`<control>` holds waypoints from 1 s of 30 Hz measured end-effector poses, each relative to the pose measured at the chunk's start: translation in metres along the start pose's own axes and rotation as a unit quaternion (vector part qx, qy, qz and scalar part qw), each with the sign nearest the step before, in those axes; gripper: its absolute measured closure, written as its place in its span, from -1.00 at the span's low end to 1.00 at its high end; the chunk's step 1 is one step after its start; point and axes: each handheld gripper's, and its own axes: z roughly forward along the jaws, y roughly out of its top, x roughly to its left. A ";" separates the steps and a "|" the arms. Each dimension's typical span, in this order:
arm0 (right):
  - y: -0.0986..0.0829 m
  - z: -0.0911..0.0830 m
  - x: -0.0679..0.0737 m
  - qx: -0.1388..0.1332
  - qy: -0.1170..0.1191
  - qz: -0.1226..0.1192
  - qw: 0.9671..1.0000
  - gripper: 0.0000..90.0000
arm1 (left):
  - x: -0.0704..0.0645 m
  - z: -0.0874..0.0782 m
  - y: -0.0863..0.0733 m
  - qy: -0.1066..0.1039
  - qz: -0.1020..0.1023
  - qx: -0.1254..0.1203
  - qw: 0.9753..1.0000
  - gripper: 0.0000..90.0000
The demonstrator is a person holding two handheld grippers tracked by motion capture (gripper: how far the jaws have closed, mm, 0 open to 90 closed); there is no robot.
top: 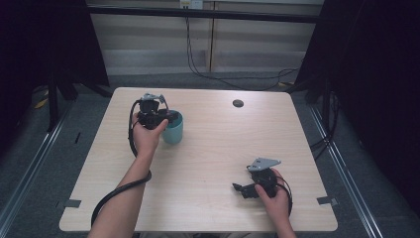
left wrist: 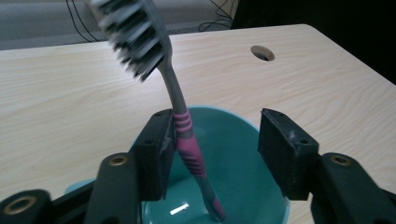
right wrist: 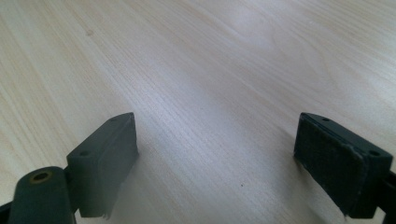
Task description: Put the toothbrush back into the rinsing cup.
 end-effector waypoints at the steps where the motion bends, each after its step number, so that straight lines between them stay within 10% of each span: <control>1: 0.000 0.000 0.000 0.000 0.000 0.000 1.000 -0.72 | 0.000 -0.001 0.000 0.003 0.000 0.000 1.000 -0.08; 30: 0.000 0.000 0.000 0.000 0.000 0.000 1.000 -0.72 | 0.011 -0.028 -0.019 0.014 -0.003 -0.025 1.000 -0.61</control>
